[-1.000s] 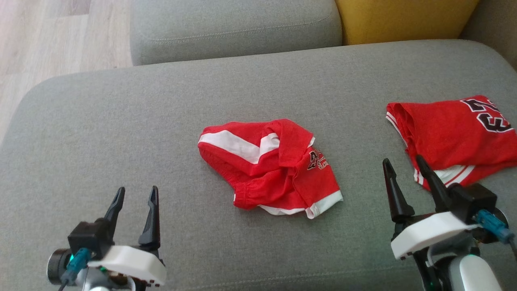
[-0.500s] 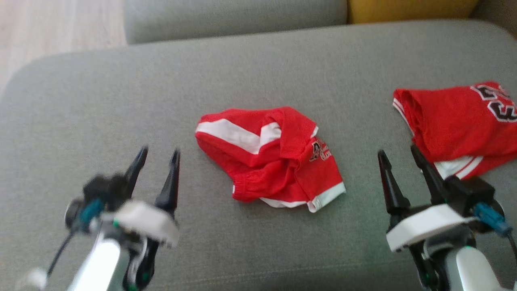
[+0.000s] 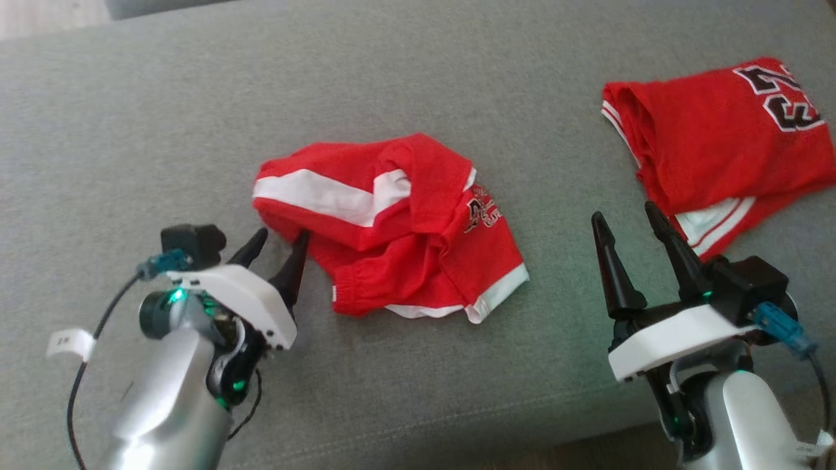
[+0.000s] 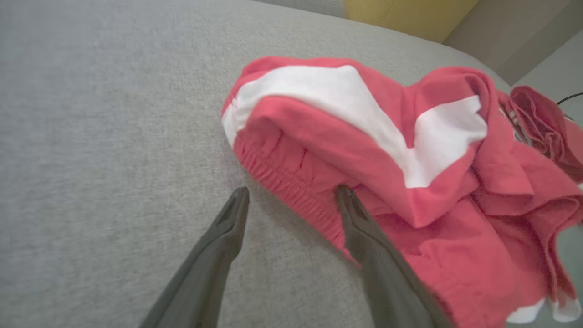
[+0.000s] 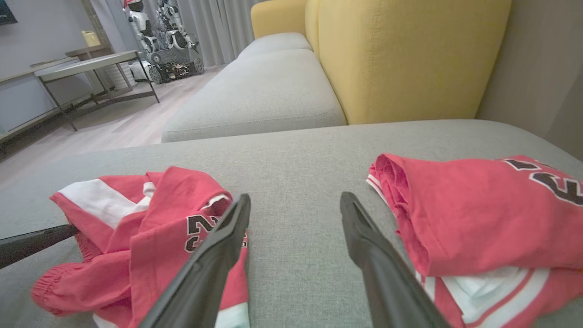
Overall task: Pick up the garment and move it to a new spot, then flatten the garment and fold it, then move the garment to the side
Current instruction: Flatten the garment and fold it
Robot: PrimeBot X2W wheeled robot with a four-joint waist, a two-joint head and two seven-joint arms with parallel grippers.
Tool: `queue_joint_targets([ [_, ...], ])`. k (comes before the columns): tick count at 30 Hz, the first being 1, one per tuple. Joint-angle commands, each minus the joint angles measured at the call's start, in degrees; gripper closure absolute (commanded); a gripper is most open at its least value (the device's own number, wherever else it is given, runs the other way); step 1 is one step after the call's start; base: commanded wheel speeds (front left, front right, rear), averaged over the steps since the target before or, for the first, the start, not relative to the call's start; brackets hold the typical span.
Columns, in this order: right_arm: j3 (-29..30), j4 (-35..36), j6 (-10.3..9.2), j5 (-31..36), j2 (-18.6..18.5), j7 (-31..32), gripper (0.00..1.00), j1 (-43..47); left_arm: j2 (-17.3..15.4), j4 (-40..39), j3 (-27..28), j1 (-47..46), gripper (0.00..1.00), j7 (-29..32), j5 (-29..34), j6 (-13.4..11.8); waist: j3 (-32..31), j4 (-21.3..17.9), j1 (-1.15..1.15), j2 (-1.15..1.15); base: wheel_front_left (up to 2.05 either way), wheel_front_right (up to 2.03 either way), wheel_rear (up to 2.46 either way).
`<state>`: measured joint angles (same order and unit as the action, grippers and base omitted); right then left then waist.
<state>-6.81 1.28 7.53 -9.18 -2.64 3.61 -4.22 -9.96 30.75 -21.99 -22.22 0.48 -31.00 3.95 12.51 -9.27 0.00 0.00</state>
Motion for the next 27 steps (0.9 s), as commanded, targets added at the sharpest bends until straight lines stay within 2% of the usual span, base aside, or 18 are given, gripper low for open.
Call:
queue_joint_targets([
  [1,-1.07,1.67,-0.04,-0.47,-0.23,-0.68,0.0,-2.62,-0.47,-0.75,2.24,-3.45,0.0,-0.5,-1.05,0.79,0.66,-0.67,0.0,0.0,0.0,0.0,0.0],
  [2,-1.01,1.52,-0.04,-0.53,-0.23,-0.78,0.0,-2.7,-0.26,0.08,2.32,-3.86,0.54,-0.62,-1.93,1.36,0.75,-0.79,0.0,0.0,0.0,0.0,0.0],
  [3,-0.94,1.39,-0.04,-0.55,-0.23,-0.87,0.0,-2.77,-0.22,0.66,2.38,-4.29,1.0,-1.18,-2.37,1.73,0.84,-0.85,0.0,0.0,0.0,0.0,0.0],
  [7,-0.61,0.95,-0.04,-0.71,-0.23,-1.12,0.0,-2.88,-1.08,1.65,2.7,-5.71,1.0,-5.54,-1.82,2.15,0.72,-0.73,0.0,0.0,0.0,0.0,0.0],
  [12,-0.12,0.68,-0.04,-1.09,-0.23,-1.25,0.0,-2.72,-2.74,0.02,3.35,-6.72,1.0,-11.25,0.67,0.86,0.13,0.11,0.0,0.0,0.0,0.0,0.0],
  [15,0.29,0.57,-0.04,-1.37,-0.23,-1.19,0.0,-2.48,-6.01,-5.58,3.34,-7.41,1.0,-14.38,6.22,-2.18,-0.6,1.38,0.0,0.0,0.0,0.0,0.0],
  [21,0.88,0.63,-0.04,-1.41,-0.23,-1.01,0.0,-1.91,-10.81,-17.86,2.09,-3.01,1.0,-15.35,14.92,-6.24,-1.71,3.06,0.0,0.0,0.0,0.0,0.0],
  [23,0.95,0.66,-0.04,-1.43,-0.23,-0.99,0.0,-1.78,-11.52,-19.64,1.79,-1.33,1.0,-15.37,16.01,-6.89,-1.8,3.24,0.0,0.0,0.0,0.0,0.0],
  [24,1.16,0.8,-0.04,-1.53,-0.23,-0.94,0.0,-1.52,-12.55,-22.32,0.99,2.45,1.0,-15.4,17.41,-7.73,-1.78,3.63,0.0,0.0,0.0,0.0,0.0],
  [27,1.21,0.89,-0.04,-1.73,-0.23,-0.84,0.0,-1.35,-13.17,-23.08,0.35,6.33,1.0,-15.41,17.88,-8.38,-1.59,3.91,0.0,0.0,0.0,0.0,0.0],
])
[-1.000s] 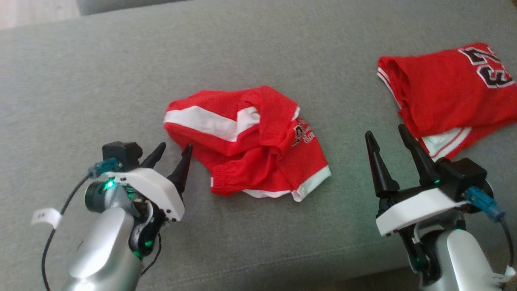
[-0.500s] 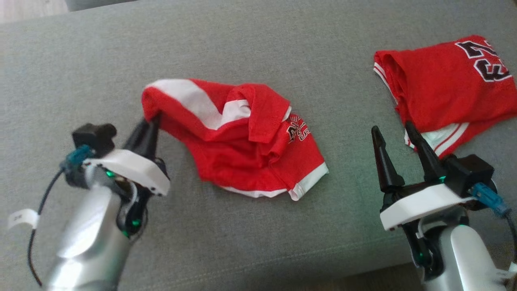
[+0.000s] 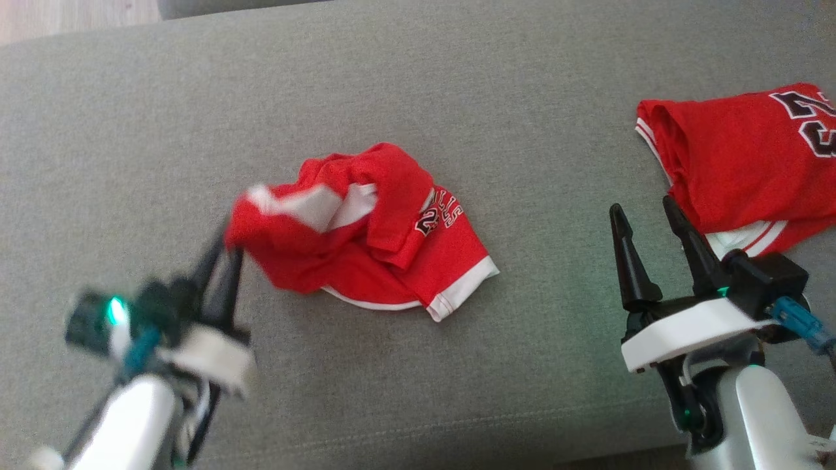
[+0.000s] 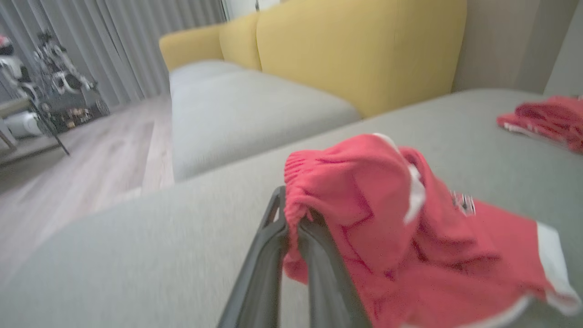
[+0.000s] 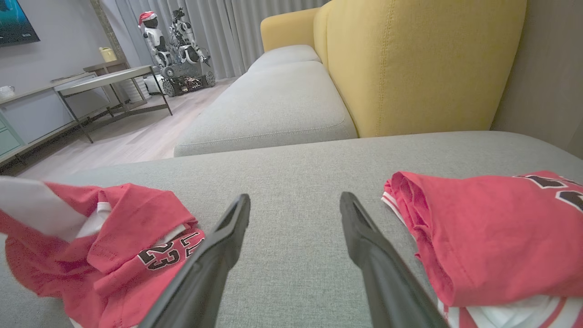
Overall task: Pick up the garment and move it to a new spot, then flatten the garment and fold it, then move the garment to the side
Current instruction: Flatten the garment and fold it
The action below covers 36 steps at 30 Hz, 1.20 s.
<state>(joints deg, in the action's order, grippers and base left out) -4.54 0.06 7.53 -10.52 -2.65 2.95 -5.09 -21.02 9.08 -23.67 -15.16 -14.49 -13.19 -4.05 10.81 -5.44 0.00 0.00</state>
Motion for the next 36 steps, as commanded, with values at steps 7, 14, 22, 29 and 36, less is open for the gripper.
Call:
queue_joint_targets([
  [7,-1.33,2.11,-0.04,-0.89,-0.22,-0.06,0.0,-0.67,0.08,3.21,0.94,6.66,1.0,-0.49,-1.9,-0.73,1.11,0.78,0.0,0.0,0.0,0.0,0.0],
  [14,-1.28,1.89,-0.04,-0.82,-0.22,0.11,0.0,-0.73,5.12,8.16,3.37,7.7,0.0,-0.5,-5.36,0.64,0.18,1.35,0.0,0.0,0.0,0.0,0.0],
  [22,-1.28,2.28,-0.04,0.01,-0.22,0.33,0.0,0.26,7.24,3.04,6.68,9.88,0.0,-0.23,-7.9,-0.16,-2.93,1.9,0.0,0.0,0.0,0.0,0.0],
  [29,-1.04,2.81,-0.04,0.87,-0.22,1.18,0.0,1.79,5.33,-5.24,8.07,11.14,0.0,3.32,-7.9,-2.72,-5.88,2.15,0.0,0.0,0.0,0.0,0.0],
  [36,-0.87,3.62,-0.04,1.68,-0.22,2.1,0.0,3.51,2.92,-10.8,9.93,13.55,0.0,7.16,-7.7,-5.56,-7.62,2.2,0.0,0.0,0.0,0.0,0.0],
])
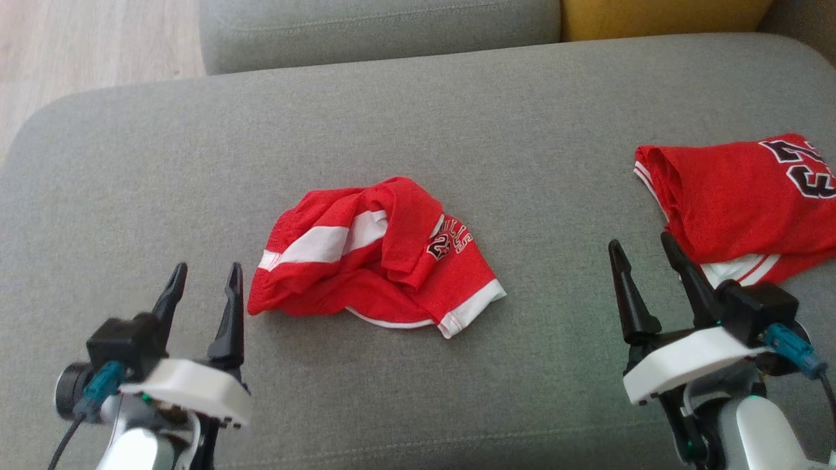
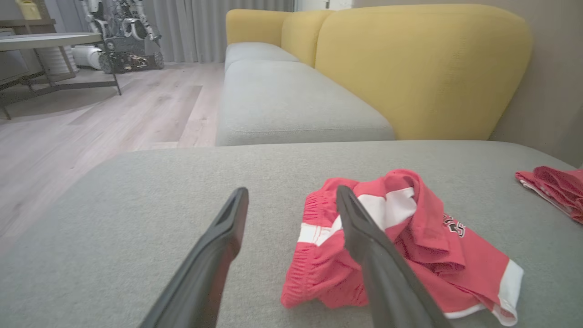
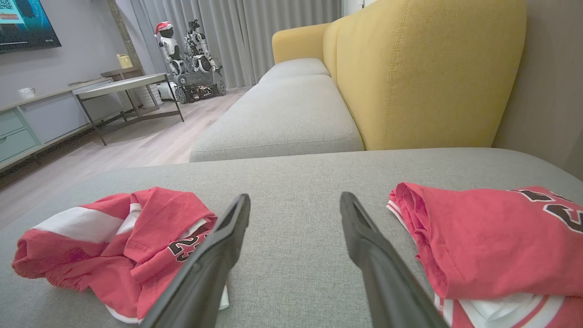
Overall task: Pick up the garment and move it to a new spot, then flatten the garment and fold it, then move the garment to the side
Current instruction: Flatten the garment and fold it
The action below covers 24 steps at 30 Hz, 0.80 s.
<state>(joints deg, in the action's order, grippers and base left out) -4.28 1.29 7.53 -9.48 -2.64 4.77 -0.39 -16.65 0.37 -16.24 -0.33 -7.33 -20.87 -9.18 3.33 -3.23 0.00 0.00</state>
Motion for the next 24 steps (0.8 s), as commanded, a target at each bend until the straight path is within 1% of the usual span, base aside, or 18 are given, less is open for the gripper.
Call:
queue_joint_targets([
  [1,-1.15,2.52,-0.04,0.68,-0.23,0.37,0.0,-1.03,-1.67,-2.47,2.66,-0.88,0.0,0.28,-0.13,-0.58,-0.26,-0.03,0.0,0.0,0.0,0.0,0.0],
  [9,-0.99,3.29,-0.04,0.92,-0.23,0.86,0.0,-0.43,-1.44,-5.25,2.62,0.97,0.0,1.59,-0.42,-2.09,-0.48,0.24,0.0,0.0,0.0,0.0,0.0],
  [14,-0.65,3.65,-0.04,0.92,-0.23,1.04,0.0,-0.47,-1.35,-6.04,2.43,0.98,0.0,1.64,-0.58,-2.3,-0.15,0.85,0.0,0.0,0.0,0.0,0.0],
  [17,-0.68,3.46,-0.04,1.02,-0.23,1.37,0.0,-0.85,-1.32,-6.35,2.11,0.31,0.0,1.61,-0.6,-2.05,0.56,2.05,0.0,0.0,0.0,0.0,0.0],
  [20,-2.85,2.41,-0.04,1.74,-0.23,2.06,0.0,-1.93,-1.29,-6.06,1.83,-1.11,0.0,1.11,-0.73,-1.38,1.92,4.1,0.0,0.0,0.0,0.0,0.0],
  [24,-9.07,-1.27,-0.04,3.17,-0.51,3.29,0.0,-5.12,-0.42,-5.38,0.73,-3.66,0.0,0.28,-0.67,-0.5,4.23,7.5,0.0,0.0,0.0,0.0,0.0],
])
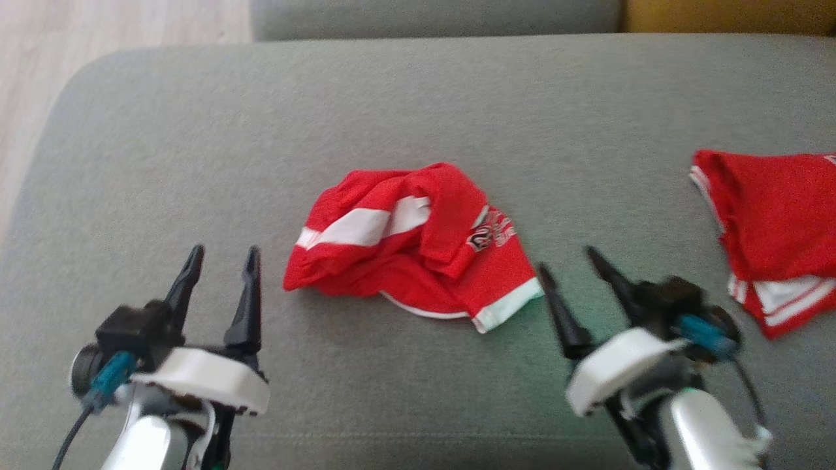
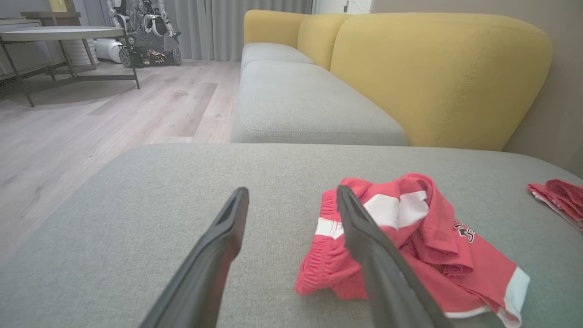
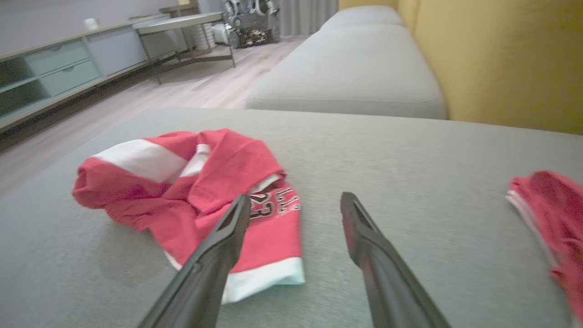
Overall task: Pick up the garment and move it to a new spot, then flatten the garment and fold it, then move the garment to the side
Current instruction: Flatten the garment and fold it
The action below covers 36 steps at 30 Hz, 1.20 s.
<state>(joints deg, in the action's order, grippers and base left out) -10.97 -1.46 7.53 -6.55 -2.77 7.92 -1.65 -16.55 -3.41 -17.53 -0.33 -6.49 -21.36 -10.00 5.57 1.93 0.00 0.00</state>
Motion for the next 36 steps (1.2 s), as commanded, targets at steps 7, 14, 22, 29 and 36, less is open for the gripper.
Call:
queue_joint_targets([
  [7,-11.88,-8.59,-0.04,1.44,-1.91,0.58,0.0,-12.12,0.93,1.14,0.46,-7.65,0.0,-2.84,-0.1,1.88,5.6,7.85,0.0,0.0,0.0,0.0,0.0],
  [14,-14.26,-17.6,-0.04,4.87,-2.52,-0.7,0.0,-17.84,2.06,3.12,0.17,-9.77,0.0,-4.89,-0.13,2.08,7.47,9.86,0.0,0.0,0.0,0.0,0.0],
  [22,-12.9,-24.51,-0.04,5.17,-1.09,-5.27,1.0,-21.61,2.7,4.64,0.1,-10.63,0.0,-6.18,-0.38,2.23,7.85,8.89,0.0,0.0,0.0,0.0,0.0],
  [29,-9.32,-22.66,-0.04,2.08,-0.5,-9.03,1.0,-21.7,2.46,4.91,0.47,-10.57,0.0,-6.82,-0.44,2.18,7.32,7.14,0.0,0.0,0.0,0.0,0.0],
  [36,-0.63,-14.82,-0.04,-1.51,-0.25,-9.01,1.0,-17.7,1.6,4.4,0.93,-10.27,0.0,-7.04,-0.39,1.91,7.1,4.46,0.0,0.0,0.0,0.0,0.0],
])
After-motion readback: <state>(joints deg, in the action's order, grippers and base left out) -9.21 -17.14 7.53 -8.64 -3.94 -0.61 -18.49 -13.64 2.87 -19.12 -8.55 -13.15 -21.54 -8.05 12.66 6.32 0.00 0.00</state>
